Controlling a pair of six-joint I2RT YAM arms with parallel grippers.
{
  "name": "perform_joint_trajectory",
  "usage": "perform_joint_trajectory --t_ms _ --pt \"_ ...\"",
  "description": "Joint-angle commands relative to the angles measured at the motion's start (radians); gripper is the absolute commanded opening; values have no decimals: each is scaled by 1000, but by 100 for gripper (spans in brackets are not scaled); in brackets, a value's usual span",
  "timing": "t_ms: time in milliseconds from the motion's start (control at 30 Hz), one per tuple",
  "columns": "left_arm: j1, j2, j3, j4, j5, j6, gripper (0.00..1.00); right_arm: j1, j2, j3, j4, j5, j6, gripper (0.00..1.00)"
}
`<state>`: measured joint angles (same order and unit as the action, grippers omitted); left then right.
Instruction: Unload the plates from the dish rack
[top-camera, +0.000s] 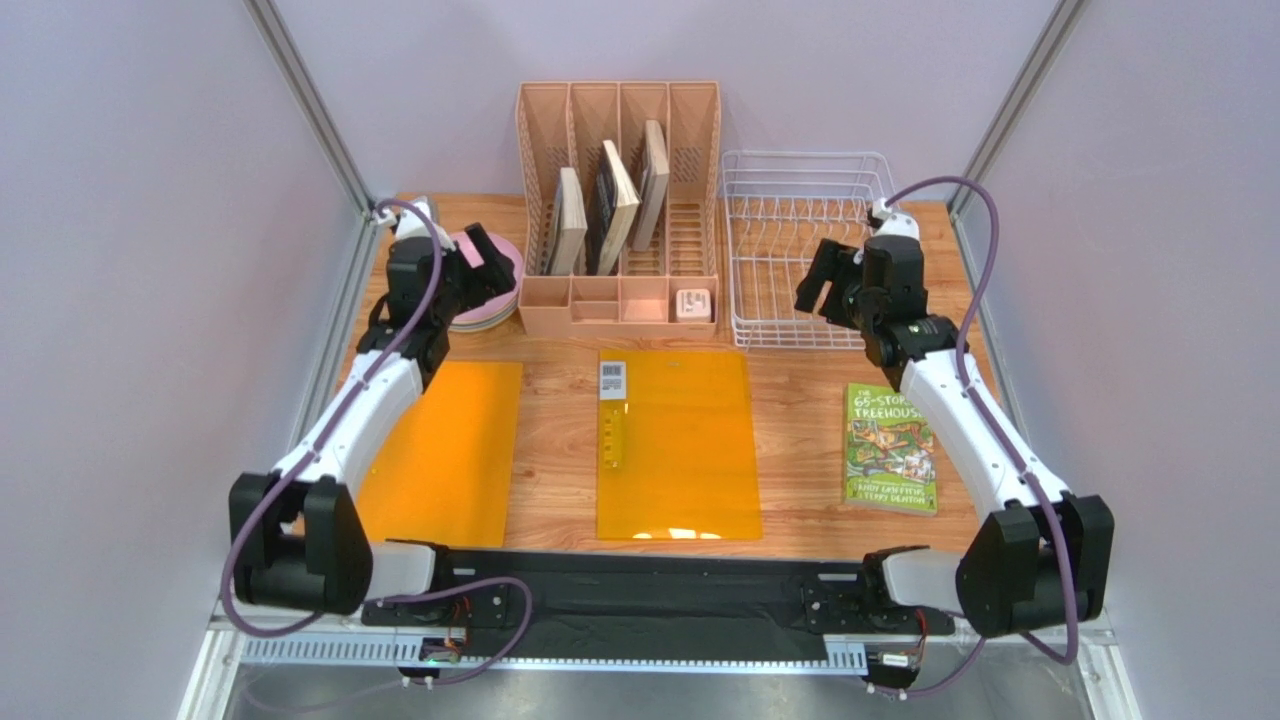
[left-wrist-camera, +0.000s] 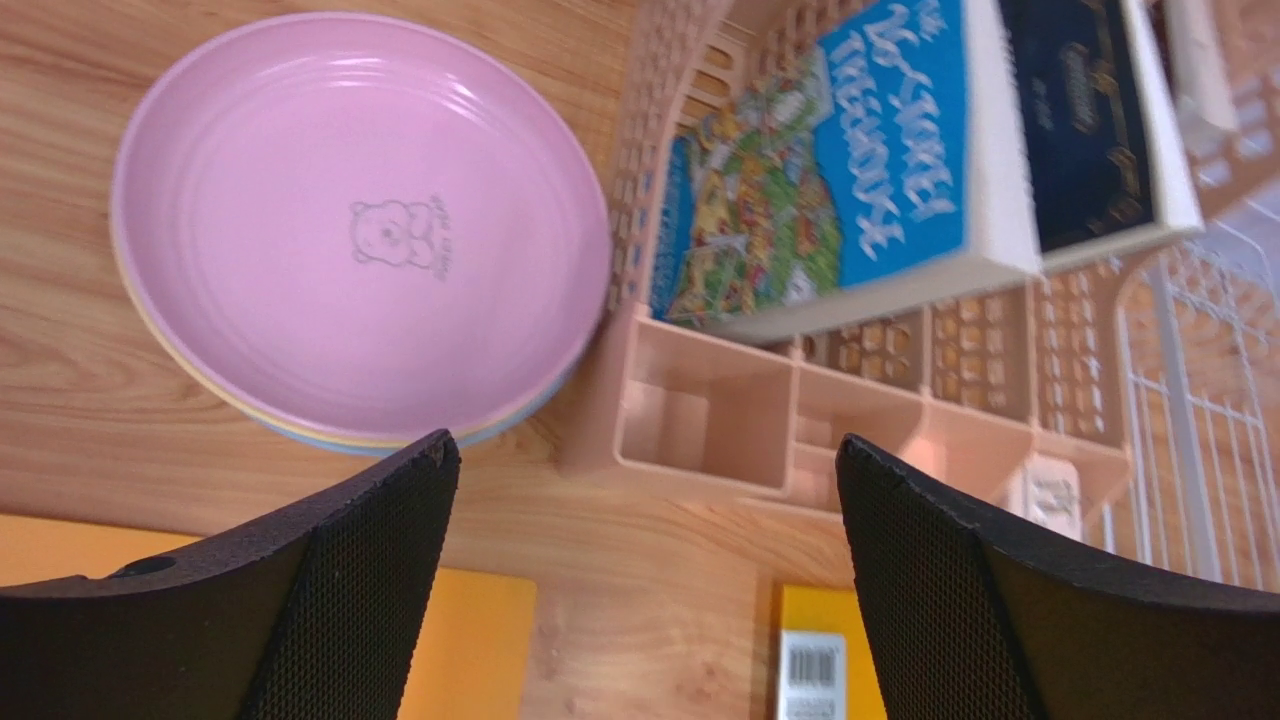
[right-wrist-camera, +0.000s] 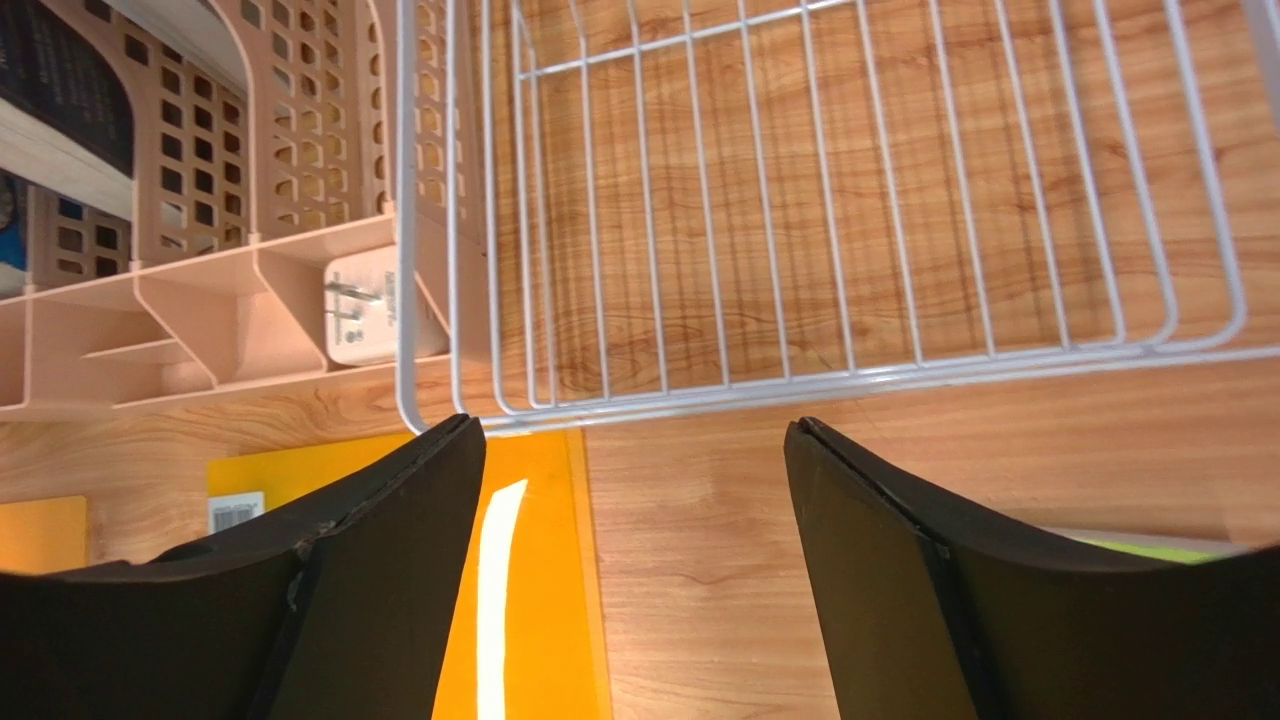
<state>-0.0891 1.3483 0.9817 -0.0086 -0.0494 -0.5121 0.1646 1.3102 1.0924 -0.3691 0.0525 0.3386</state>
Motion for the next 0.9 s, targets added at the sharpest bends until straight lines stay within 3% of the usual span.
perform_joint_trajectory --t_ms 0,167,333,533,867 --pt "-70 -161 -89 -22 31 64 100 1 -106 -104 127 113 -26 79" --pt "-191 -359 -199 -1 -55 226 100 12 -195 -229 168 211 -52 79" --pt "-230 -439 -222 4 -90 265 100 21 -301 -298 168 254 -92 79" --pt "-248 -485 -143 -20 -52 307 100 26 -397 -266 136 227 -81 80" --pt "-248 -514 -109 -25 -98 363 100 24 -367 -178 134 225 -159 80"
